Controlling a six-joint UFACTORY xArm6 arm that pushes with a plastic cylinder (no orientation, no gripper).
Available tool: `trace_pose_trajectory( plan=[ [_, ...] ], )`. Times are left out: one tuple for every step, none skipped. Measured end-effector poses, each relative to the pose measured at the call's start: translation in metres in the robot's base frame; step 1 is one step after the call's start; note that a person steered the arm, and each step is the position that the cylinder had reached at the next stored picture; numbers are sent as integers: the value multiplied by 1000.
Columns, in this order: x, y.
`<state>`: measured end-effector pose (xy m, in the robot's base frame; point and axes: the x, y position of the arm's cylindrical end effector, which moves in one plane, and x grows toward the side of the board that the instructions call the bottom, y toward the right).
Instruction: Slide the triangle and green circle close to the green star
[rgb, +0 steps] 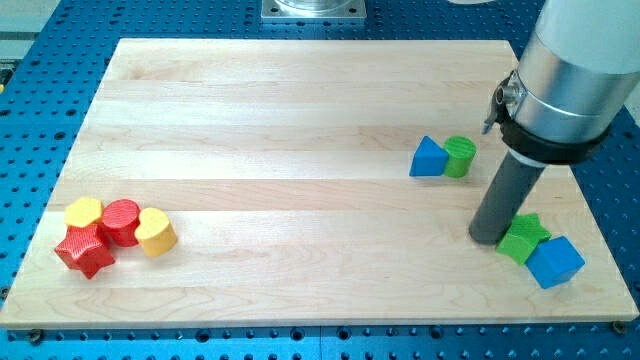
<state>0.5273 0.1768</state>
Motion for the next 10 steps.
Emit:
trace_pose_trajectory(
  plan=[
    [-34,-26],
    [-50,-108],
    [-83,-69],
    [-75,-26],
    [-112,-40],
    [-97,10],
    [-48,10],
    [-42,17],
    [-46,-36],
    [-28,-38]
  ],
)
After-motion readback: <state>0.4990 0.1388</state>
